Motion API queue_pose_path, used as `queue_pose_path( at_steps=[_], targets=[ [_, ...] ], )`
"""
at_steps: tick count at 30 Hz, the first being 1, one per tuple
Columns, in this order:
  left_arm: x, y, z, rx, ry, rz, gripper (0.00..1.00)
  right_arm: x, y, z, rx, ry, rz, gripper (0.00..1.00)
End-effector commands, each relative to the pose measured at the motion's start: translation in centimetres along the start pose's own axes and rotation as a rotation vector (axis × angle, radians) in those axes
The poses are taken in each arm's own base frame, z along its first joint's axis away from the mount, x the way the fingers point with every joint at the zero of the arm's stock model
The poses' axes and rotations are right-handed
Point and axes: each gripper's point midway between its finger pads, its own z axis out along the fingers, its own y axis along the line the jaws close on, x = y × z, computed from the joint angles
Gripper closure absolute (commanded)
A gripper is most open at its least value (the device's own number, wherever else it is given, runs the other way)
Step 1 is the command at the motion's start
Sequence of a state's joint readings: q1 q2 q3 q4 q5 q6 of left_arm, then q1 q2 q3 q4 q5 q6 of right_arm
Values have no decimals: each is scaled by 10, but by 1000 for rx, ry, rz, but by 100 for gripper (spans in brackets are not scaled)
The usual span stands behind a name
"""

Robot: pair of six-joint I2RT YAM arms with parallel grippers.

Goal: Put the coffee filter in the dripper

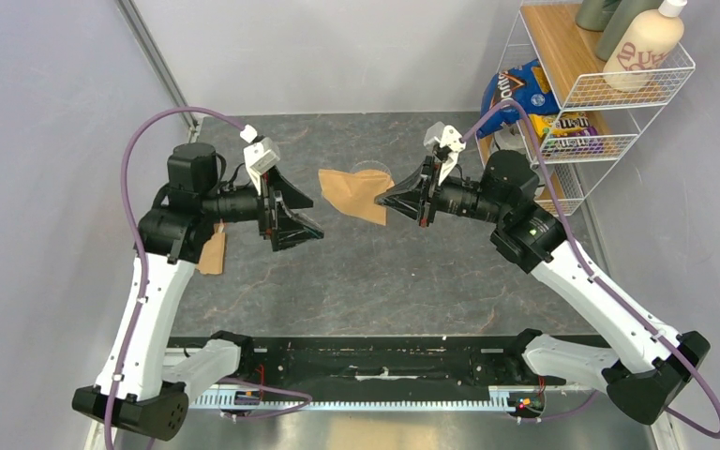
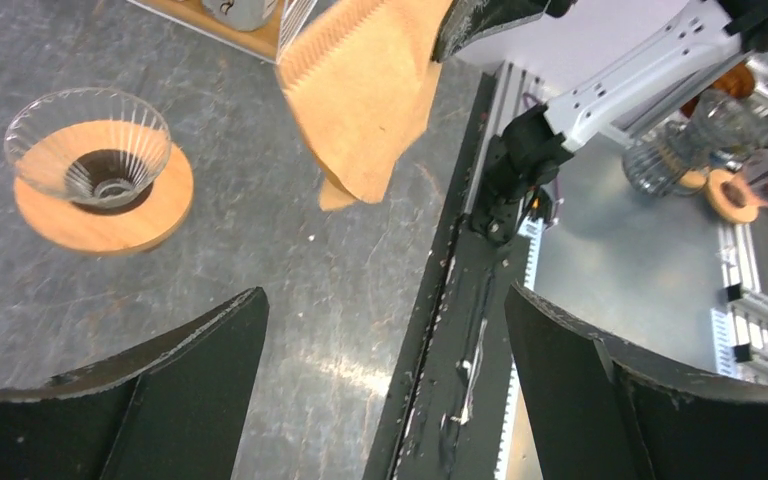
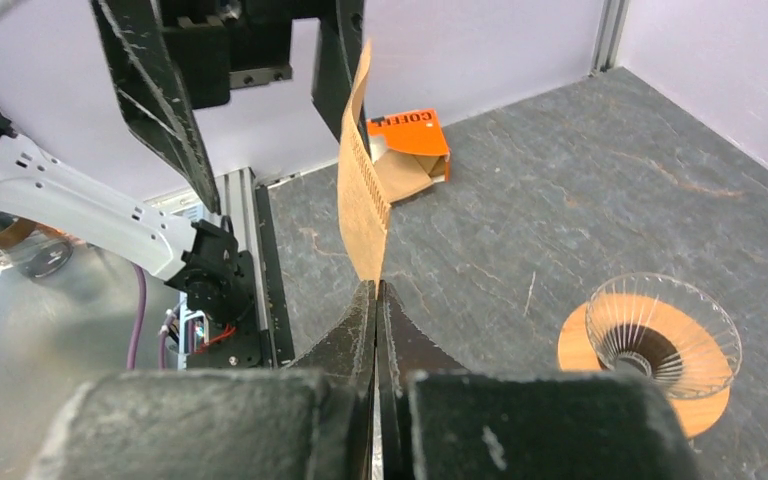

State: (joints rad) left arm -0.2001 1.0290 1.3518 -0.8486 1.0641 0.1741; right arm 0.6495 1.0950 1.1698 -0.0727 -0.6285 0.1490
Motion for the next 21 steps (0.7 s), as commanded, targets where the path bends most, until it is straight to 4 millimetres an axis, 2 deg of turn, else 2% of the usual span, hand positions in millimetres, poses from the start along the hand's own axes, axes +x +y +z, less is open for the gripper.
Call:
queue_pose_path(
  at_steps=[1, 7, 9, 14, 15, 16, 17, 21],
  targets=[
    [-40, -10, 14, 77, -164, -81, 5, -48, 17, -6, -51, -130, -62, 100],
    [-64, -16, 38, 96, -317, -92, 6, -69, 19, -2, -64, -196, -51, 100],
    [-74, -13, 42, 94, -350, -112, 14, -73, 17, 1, -63, -208, -48, 100],
    [-88, -2, 43, 41, -403, -125, 64, -72, 13, 3, -45, -208, -18, 100],
    [-90, -2, 43, 46, -405, -132, 82, -71, 13, 3, -44, -205, -14, 100],
    [-92, -3, 43, 50, -410, -129, 92, -68, 11, 4, -36, -200, -6, 100],
    [-93, -4, 42, 52, -415, -124, 98, -65, 8, 4, -25, -194, 2, 100],
    [-92, -15, 40, 105, -394, -102, 98, -58, 1, 3, 15, -179, 6, 100]
  ],
)
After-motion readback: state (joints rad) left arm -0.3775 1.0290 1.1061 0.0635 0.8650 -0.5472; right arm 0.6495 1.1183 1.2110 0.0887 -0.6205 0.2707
